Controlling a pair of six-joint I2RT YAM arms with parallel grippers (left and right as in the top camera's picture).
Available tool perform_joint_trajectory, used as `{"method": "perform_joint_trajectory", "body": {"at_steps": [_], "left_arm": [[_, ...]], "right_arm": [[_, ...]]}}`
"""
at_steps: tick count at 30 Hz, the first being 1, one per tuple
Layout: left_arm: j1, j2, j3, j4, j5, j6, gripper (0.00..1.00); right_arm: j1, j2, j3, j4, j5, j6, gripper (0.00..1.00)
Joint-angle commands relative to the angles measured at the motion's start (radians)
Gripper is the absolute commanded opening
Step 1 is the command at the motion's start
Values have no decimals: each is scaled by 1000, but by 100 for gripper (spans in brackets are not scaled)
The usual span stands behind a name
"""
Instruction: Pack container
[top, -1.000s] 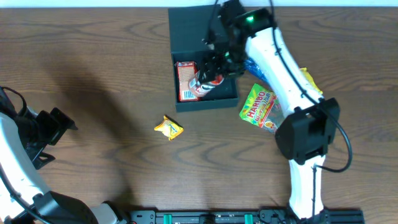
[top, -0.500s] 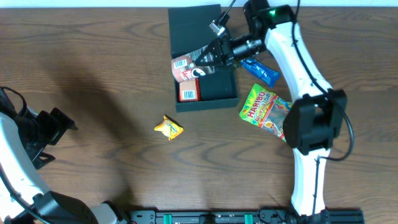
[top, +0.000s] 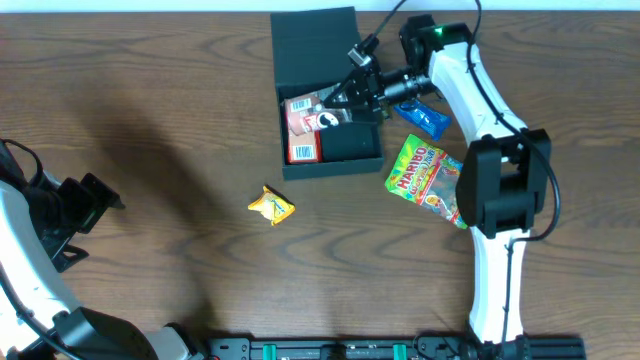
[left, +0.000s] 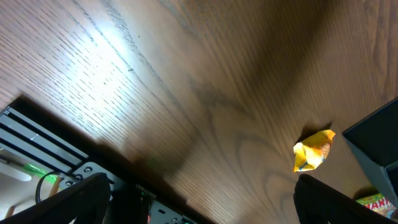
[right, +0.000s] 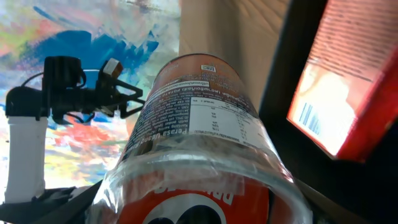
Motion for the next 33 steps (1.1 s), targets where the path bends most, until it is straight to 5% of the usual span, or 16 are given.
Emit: {"method": "perform_joint_trajectory", "body": {"at_steps": [1,9,23,28,33], "left_arm": [[4,-3,11,-3,-4,0,95],[4,-3,11,-3,-3,0,95],[4,-3,11,-3,-4,0,95],[4,-3,11,-3,-3,0,95],[4,-3,11,-3,-3,0,95]], "right_arm": [[-13,-5,-63,16,-60,-21,74],[-12,-5,-187,77,-123,-21,81],[-1,-5,-193,126,-18,43,76],[8,-9,-193,126,-25,54,56],[8,-76,-193,148,48,54,13]]}}
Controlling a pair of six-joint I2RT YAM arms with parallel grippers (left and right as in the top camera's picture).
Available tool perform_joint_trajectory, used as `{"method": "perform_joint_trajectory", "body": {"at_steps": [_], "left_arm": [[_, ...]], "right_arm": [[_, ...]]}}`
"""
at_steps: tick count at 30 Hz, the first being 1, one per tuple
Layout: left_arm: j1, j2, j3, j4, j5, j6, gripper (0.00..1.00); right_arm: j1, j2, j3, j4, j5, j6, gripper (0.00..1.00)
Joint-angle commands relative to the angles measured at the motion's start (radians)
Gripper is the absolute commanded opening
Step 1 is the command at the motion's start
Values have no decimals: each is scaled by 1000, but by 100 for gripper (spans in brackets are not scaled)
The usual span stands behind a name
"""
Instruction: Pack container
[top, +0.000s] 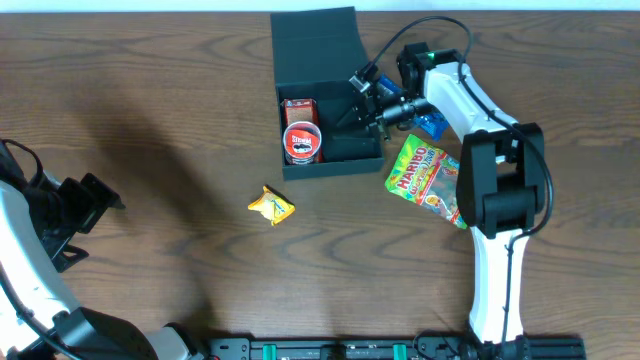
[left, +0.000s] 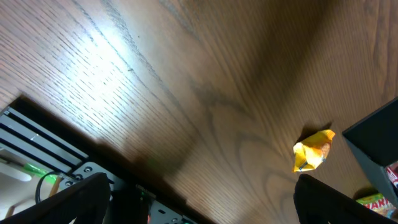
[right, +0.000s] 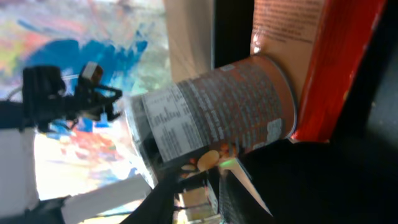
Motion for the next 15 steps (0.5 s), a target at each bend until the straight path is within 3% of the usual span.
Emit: {"method": "perform_joint_trajectory", "body": {"at_steps": [1,6,15], "left_arm": [[4,-4,11,-3,-4,0,95],[4,-3,11,-3,-3,0,95],[4,-3,11,-3,-4,0,95]], "right_arm": [[1,-96,0,1,47,-2,3],[40,-214,0,-40,121,-18,1],[144,-187,0,58,173,11,1]]}}
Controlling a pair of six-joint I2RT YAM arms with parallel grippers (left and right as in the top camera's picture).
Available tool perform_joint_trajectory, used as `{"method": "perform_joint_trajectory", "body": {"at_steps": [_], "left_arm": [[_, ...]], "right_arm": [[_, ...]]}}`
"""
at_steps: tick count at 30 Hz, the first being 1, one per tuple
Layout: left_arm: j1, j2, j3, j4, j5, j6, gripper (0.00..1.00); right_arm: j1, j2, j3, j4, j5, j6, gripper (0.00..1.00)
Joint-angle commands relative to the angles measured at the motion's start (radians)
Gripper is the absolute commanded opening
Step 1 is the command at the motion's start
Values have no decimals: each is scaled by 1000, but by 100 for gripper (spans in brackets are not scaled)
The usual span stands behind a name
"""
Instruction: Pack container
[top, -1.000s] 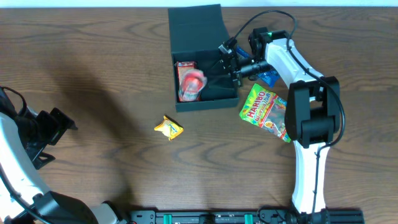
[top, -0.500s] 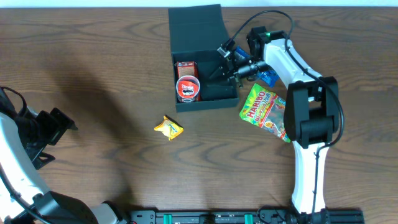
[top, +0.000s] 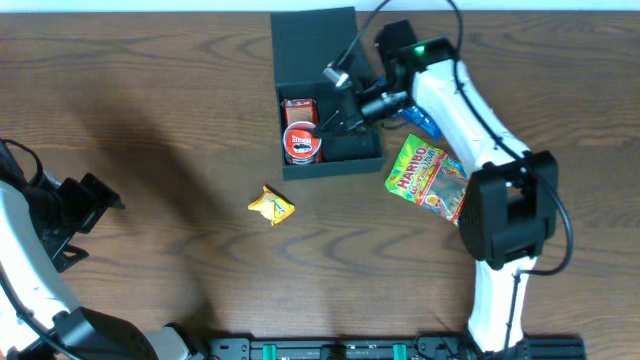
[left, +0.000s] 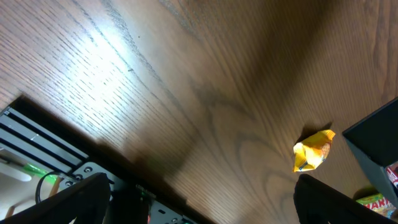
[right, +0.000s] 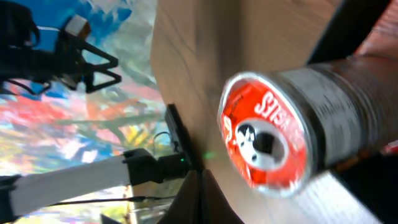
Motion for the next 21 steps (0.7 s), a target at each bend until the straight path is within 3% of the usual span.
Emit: {"method": "perform_joint_trajectory", "body": {"at_steps": [1,16,21], "left_arm": [[4,-3,11,-3,-4,0,95],[4,-3,11,-3,-4,0,95],[4,-3,11,-3,-4,0,95]], "right_arm": [[19,13,3,37,96,39,1],[30,14,3,98,341,100,1],[27,14,3,127,551,138,1]]}}
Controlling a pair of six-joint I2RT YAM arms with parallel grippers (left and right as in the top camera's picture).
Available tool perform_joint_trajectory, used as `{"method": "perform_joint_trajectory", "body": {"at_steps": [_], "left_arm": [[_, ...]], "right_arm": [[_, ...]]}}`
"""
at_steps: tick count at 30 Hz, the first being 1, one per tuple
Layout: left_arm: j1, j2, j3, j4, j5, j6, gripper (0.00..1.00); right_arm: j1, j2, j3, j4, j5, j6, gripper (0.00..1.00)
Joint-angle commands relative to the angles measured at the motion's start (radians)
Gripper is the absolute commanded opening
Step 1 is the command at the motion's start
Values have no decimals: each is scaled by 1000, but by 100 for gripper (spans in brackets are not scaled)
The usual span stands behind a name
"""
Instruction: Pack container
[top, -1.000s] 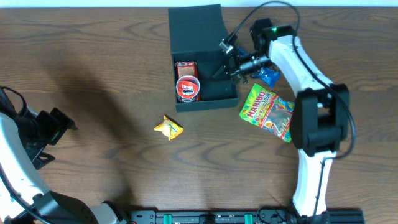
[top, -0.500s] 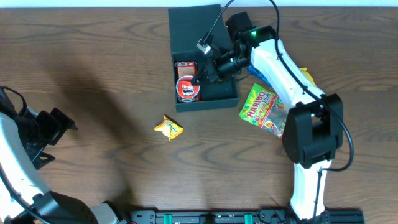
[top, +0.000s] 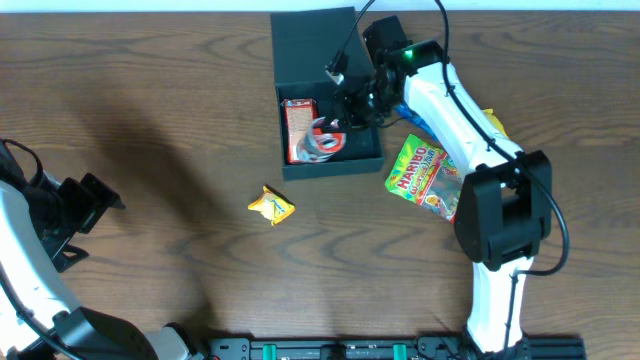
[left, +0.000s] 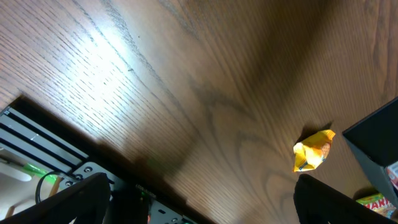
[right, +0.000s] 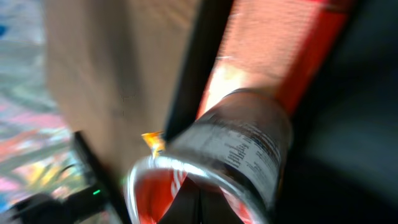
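The black box (top: 335, 165) stands open at the back middle, its lid (top: 315, 45) folded back. Inside, a red carton (top: 297, 120) lies along the left wall. A red can with a clear lid (top: 322, 140) leans tilted beside it. In the right wrist view the can (right: 242, 137) fills the middle, blurred, with the red carton (right: 280, 43) behind it. My right gripper (top: 345, 108) reaches into the box, its shut tips (right: 200, 202) right at the can's lid. My left gripper (top: 95, 200) rests far left, open (left: 214, 199) and holding nothing.
A crumpled yellow wrapper (top: 271, 206) lies in front of the box; it also shows in the left wrist view (left: 314, 149). A Haribo bag (top: 425, 175) lies right of the box. A blue packet (top: 418, 122) and a yellow item (top: 492, 122) sit by the right arm.
The can stood upright in the box's front left; now it leans over toward the right. My right gripper has shifted a little farther back inside the box. The left arm has not moved.
My right gripper held the can over the box beside the red carton. Then the can stood upright in the box and the gripper was off it, to the right. Then the shut gripper was close to the can, and now the can is tilted.
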Motion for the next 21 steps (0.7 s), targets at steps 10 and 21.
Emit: {"method": "perform_joint_trajectory", "body": {"at_steps": [10,21], "left_arm": [[4,-3,11,-3,-4,0,95],[4,-3,11,-3,-4,0,95]], "right_arm": [[-24,14,3,173,264,145,2],[15,38,3,274,126,208,1]]}}
